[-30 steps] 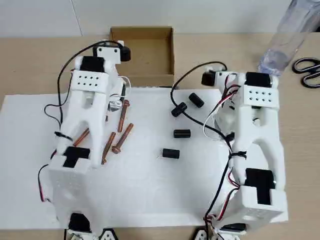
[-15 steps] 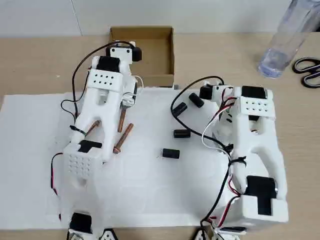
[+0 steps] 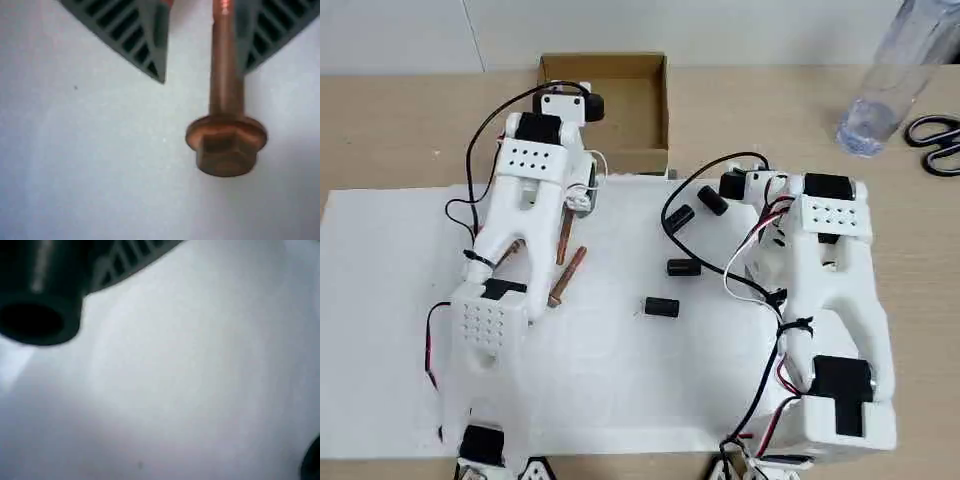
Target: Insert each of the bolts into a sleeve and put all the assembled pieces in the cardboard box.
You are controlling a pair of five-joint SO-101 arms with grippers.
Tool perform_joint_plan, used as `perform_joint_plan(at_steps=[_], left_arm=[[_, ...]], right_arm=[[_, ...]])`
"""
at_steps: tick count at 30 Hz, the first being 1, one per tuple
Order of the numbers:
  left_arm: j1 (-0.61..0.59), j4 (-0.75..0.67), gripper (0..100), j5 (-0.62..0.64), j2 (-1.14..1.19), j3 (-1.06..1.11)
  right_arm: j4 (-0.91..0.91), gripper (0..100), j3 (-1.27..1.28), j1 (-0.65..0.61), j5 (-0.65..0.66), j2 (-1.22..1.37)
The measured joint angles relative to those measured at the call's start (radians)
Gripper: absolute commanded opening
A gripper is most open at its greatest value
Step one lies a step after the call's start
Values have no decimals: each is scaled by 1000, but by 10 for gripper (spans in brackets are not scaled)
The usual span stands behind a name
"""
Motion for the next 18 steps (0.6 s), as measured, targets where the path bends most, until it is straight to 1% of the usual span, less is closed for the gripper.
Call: perform_joint_plan(at_steps=[11, 18], left_arm=[[-29, -12, 95, -2, 2, 0], [-29, -17, 94, 3, 103, -2]], right_arm=[[2, 9, 6, 0, 0, 0], [2, 9, 6, 0, 0, 0]])
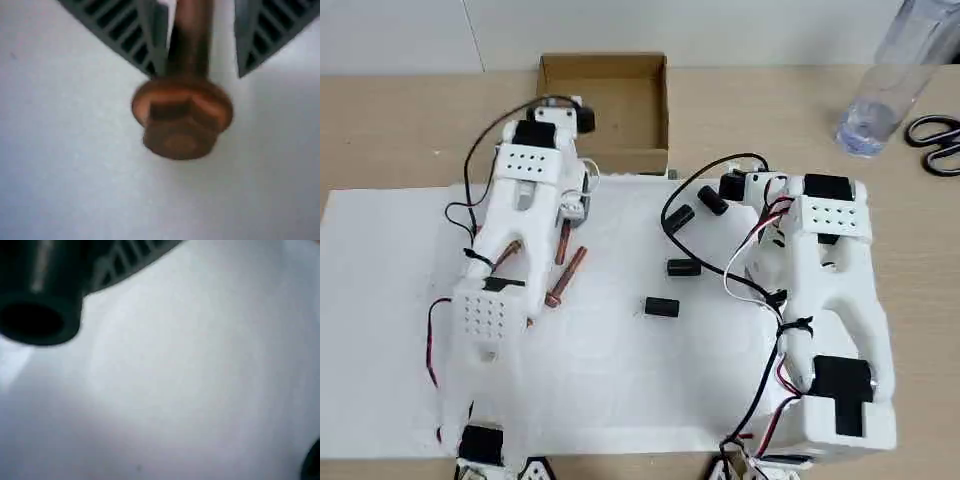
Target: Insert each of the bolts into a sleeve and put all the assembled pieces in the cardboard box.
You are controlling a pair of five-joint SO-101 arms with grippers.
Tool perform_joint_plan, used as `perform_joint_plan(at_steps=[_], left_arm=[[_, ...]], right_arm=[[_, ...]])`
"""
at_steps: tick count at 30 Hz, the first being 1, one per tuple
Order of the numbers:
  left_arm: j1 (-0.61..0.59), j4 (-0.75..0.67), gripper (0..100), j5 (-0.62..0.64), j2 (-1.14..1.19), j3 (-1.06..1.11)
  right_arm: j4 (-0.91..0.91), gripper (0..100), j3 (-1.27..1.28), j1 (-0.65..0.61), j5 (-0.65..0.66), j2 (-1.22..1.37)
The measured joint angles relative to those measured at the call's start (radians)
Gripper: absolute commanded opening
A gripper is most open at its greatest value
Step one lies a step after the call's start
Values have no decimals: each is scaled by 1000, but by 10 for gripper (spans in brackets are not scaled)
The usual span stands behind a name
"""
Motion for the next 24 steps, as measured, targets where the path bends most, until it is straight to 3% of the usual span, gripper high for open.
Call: perform_joint_plan(at_steps=[24], left_arm=[[12, -26, 93, -5, 34, -46]], right_arm=[[0, 9, 0, 0, 0, 0]])
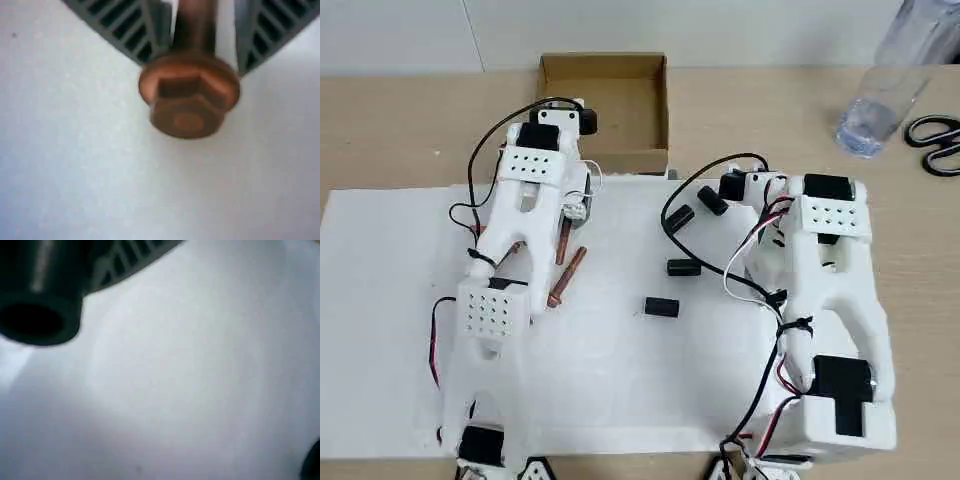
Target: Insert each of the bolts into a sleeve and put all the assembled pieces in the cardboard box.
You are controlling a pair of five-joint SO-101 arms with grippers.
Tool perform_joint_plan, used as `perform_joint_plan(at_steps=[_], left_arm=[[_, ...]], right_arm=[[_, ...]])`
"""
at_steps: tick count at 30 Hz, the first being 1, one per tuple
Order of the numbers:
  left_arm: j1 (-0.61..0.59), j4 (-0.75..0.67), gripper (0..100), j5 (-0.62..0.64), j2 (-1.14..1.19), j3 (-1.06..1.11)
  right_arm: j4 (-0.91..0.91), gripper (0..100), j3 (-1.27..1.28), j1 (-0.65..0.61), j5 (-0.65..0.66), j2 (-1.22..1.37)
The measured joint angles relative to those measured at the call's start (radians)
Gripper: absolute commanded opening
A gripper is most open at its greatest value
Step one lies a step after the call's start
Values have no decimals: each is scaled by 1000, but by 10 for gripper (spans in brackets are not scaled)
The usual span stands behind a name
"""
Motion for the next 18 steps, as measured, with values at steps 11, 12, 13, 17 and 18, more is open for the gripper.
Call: perform_joint_plan(at_steps=[11, 12, 13, 17, 18], left_arm=[[15, -9, 6, 0, 41, -23], [15, -9, 6, 0, 54, -31], [15, -9, 6, 2, 58, -38], [15, 29, 6, 5, 81, -101], [15, 41, 6, 5, 83, -121]], right_arm=[[-2, 9, 21, 0, 0, 0], [-2, 9, 21, 0, 0, 0], [-2, 9, 21, 0, 0, 0], [-2, 9, 21, 0, 0, 0], [-2, 9, 21, 0, 0, 0]])
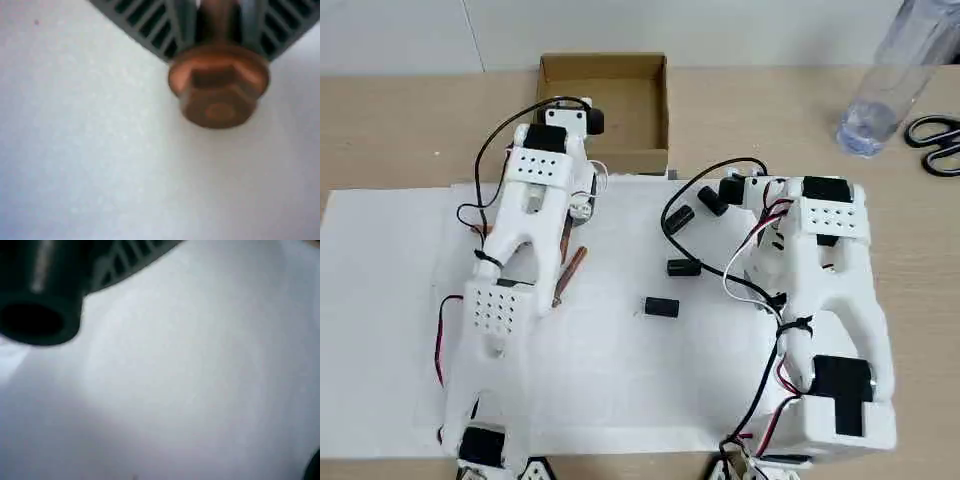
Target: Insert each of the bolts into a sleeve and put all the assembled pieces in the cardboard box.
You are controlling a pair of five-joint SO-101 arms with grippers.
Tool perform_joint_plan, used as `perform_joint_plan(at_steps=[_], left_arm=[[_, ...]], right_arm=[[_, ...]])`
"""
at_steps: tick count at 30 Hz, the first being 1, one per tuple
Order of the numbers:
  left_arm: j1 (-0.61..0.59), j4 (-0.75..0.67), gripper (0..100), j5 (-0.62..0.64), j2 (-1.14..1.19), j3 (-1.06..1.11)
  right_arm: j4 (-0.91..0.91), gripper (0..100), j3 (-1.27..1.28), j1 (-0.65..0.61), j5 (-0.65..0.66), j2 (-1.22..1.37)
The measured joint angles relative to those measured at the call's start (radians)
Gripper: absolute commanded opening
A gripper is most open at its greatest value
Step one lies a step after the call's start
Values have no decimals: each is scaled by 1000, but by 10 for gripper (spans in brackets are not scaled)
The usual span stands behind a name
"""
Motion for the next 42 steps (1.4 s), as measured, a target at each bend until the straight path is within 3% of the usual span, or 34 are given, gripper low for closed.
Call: perform_joint_plan(at_steps=[10, 24, 32, 42], left_arm=[[0, 11, 6, -12, -52, -94], [48, 11, 6, 0, -657, 437], [48, 12, 6, -3, -1091, 534], [48, 12, 6, 69, -1427, 666]], right_arm=[[120, 4, -40, -89, 0, -242], [152, 3, 57, -87, -74, -703], [153, 3, 130, -89, -84, -964], [153, 3, 132, -87, -334, -1145]])
